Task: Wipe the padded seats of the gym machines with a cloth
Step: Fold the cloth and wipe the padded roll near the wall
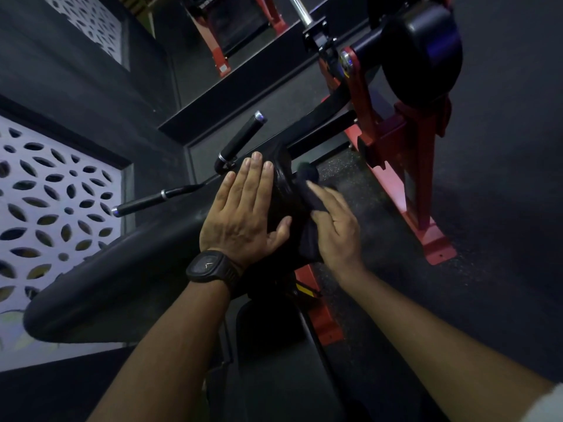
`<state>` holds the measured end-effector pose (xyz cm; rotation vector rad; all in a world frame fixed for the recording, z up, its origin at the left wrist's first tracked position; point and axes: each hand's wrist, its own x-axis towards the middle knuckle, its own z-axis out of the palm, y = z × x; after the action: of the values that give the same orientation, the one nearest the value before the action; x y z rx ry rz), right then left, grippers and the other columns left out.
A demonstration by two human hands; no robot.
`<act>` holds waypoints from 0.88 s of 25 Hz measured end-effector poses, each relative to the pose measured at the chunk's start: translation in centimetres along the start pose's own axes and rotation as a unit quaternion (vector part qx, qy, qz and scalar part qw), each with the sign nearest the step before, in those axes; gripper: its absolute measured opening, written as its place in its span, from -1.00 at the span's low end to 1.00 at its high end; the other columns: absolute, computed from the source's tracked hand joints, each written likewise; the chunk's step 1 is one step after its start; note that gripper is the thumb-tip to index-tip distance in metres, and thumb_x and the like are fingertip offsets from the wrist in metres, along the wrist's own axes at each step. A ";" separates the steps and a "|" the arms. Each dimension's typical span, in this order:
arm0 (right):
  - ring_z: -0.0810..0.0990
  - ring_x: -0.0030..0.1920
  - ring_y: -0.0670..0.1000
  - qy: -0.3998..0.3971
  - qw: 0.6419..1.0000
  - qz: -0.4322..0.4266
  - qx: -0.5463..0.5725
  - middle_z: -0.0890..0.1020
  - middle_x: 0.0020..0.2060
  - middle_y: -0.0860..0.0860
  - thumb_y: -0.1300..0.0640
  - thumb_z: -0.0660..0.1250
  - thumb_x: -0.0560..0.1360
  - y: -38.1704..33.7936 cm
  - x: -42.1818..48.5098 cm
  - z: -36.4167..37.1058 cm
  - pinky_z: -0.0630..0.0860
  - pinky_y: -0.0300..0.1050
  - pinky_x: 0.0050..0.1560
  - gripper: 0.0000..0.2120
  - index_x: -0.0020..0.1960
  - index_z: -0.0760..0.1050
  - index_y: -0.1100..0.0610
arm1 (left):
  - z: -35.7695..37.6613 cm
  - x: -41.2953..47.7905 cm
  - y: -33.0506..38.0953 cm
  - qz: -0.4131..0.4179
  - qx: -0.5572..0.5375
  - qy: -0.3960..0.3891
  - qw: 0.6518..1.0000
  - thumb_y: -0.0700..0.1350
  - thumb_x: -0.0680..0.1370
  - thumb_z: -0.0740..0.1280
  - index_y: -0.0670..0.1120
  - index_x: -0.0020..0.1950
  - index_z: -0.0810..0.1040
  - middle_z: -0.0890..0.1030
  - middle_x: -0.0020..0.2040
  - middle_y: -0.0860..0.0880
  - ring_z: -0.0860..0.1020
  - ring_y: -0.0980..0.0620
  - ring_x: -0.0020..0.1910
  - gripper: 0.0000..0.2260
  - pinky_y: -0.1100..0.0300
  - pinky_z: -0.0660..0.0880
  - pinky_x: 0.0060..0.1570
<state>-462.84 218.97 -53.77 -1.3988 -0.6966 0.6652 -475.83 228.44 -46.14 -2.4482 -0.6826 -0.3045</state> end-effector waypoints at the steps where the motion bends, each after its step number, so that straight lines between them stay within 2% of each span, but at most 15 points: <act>1: 0.48 0.33 -0.13 0.002 0.999 -0.033 0.004 0.48 0.33 -0.15 0.15 0.20 0.53 -1.1 0.4 0.5 0.47 0.04 0.33 -0.53 0.41 0.51 -0.03 | 0.1 0.0 -0.1 0.001 0.002 0.003 1.000 0.20 0.60 0.17 -0.25 0.59 0.21 0.29 0.57 -0.26 0.28 -0.16 0.56 -0.28 -0.07 0.24 0.54; 4: 0.49 0.34 0.00 -0.005 0.994 -0.106 -0.019 0.48 0.36 -0.05 0.16 0.20 0.54 -1.7 1.1 0.9 0.50 0.07 0.30 -0.53 0.44 0.48 -0.01 | 0.0 0.0 0.0 0.001 0.002 0.006 1.000 0.20 0.60 0.17 -0.26 0.59 0.21 0.30 0.56 -0.27 0.29 -0.16 0.56 -0.29 -0.08 0.25 0.53; 6: 0.51 0.29 -0.04 -0.017 0.996 -0.073 -0.050 0.51 0.32 -0.02 0.15 0.17 0.52 1.1 0.5 -0.2 0.52 0.06 0.27 -0.51 0.43 0.49 -0.02 | 0.1 0.1 0.1 0.003 0.002 0.003 1.000 0.21 0.60 0.16 -0.25 0.59 0.20 0.29 0.56 -0.26 0.29 -0.16 0.56 -0.28 -0.09 0.26 0.52; 9: 0.53 0.23 -0.11 -0.027 0.998 0.020 -0.047 0.54 0.26 -0.08 0.17 0.16 0.50 3.1 -0.1 -1.0 0.52 0.05 0.25 -0.51 0.39 0.53 -0.03 | 0.0 0.0 0.1 0.002 0.000 -0.008 1.000 0.22 0.60 0.14 -0.24 0.60 0.16 0.28 0.57 -0.26 0.28 -0.16 0.57 -0.28 -0.08 0.25 0.53; 12: 0.50 0.30 -0.08 -0.008 1.000 -0.012 -0.024 0.53 0.30 -0.08 0.22 0.19 0.51 1.6 0.6 0.3 0.46 -0.14 0.31 -0.53 0.36 0.56 -0.03 | 0.1 0.0 0.1 0.000 0.003 -0.003 1.000 0.22 0.60 0.15 -0.24 0.60 0.16 0.29 0.57 -0.26 0.28 -0.16 0.56 -0.28 -0.07 0.24 0.53; 14: 0.51 0.28 -0.13 -0.006 1.000 -0.007 -0.011 0.54 0.28 -0.08 0.22 0.18 0.51 2.7 0.5 0.1 0.47 -0.18 0.28 -0.53 0.36 0.56 -0.02 | 0.1 0.1 0.1 0.002 0.005 -0.007 1.000 0.22 0.61 0.13 -0.24 0.60 0.16 0.28 0.57 -0.26 0.28 -0.16 0.57 -0.28 -0.07 0.23 0.54; 18: 0.54 0.18 -0.15 -0.021 0.996 0.077 -0.046 0.58 0.22 -0.08 0.14 0.14 0.49 5.7 -0.2 -1.0 0.51 -0.03 0.25 -0.54 0.33 0.58 0.01 | -0.2 0.0 0.1 -0.003 0.001 -0.021 1.000 0.23 0.62 0.07 -0.24 0.60 0.15 0.26 0.58 -0.26 0.26 -0.15 0.58 -0.29 -0.07 0.21 0.55; 22: 0.55 0.20 -0.13 -0.022 0.999 0.040 -0.028 0.57 0.23 -0.08 0.16 0.17 0.50 5.6 0.3 -0.3 0.45 -0.29 0.17 -0.55 0.33 0.58 -0.01 | 0.0 0.0 0.1 -0.001 -0.002 -0.019 1.000 0.23 0.62 0.08 -0.24 0.60 0.16 0.27 0.58 -0.25 0.26 -0.15 0.57 -0.29 -0.07 0.21 0.55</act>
<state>-462.51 219.36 -59.34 -1.4730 -0.7016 0.7473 -475.78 228.40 -46.17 -2.4620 -0.7015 -0.2616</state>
